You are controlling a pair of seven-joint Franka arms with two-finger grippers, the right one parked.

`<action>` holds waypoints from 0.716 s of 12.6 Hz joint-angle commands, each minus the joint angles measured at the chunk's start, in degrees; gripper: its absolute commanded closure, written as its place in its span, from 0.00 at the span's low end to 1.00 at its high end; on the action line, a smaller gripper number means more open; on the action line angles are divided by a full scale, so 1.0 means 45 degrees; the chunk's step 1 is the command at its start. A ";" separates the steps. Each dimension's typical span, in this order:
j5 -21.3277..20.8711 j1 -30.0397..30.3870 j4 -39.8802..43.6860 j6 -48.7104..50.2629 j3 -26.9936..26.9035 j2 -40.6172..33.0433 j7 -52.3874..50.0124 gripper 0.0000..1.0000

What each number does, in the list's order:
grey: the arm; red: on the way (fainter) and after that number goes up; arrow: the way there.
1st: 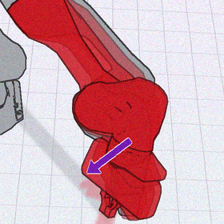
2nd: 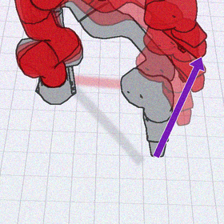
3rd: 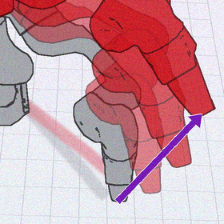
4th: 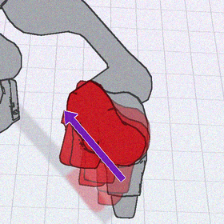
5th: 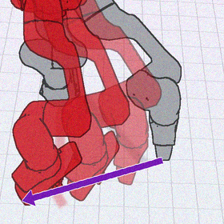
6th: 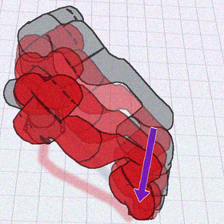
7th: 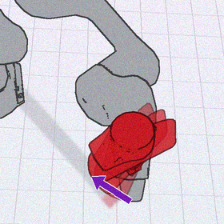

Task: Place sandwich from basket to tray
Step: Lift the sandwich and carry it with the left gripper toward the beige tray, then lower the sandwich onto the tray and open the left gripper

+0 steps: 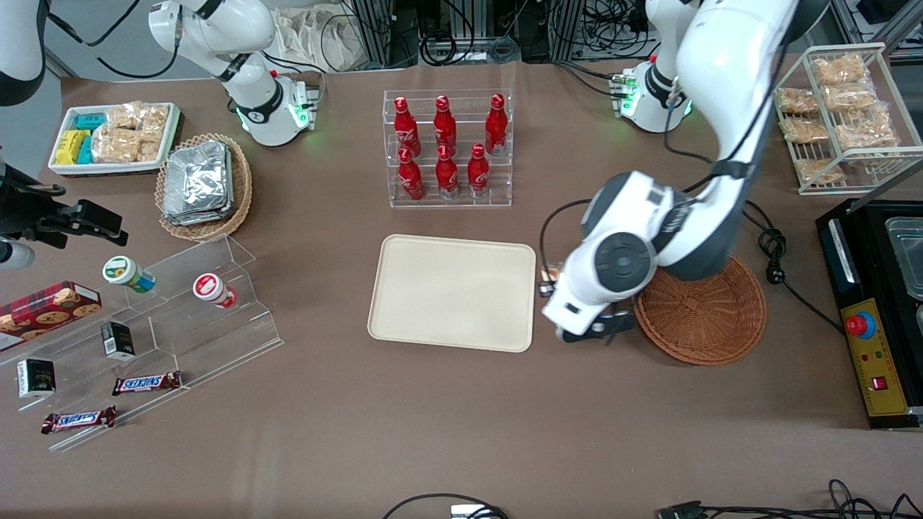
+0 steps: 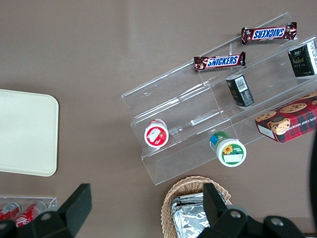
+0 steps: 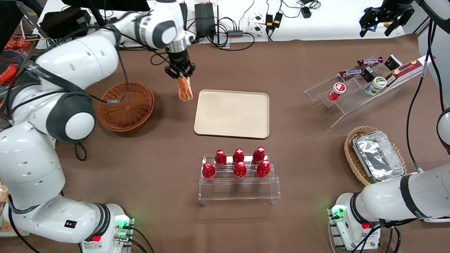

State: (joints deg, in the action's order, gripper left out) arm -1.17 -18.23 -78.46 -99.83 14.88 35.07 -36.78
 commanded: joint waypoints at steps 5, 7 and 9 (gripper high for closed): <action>-0.0091 -0.1471 0.0541 -0.1445 -0.0142 0.1989 0.2178 1.00; -0.0150 -0.1750 0.0502 -0.2034 -0.0162 0.2342 0.1731 1.00; -0.0150 -0.1750 0.0386 -0.2054 -0.0162 0.2480 0.1709 1.00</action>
State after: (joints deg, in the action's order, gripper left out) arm -1.28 -26.19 -78.12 -109.47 14.76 45.46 -28.64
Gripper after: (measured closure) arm 0.850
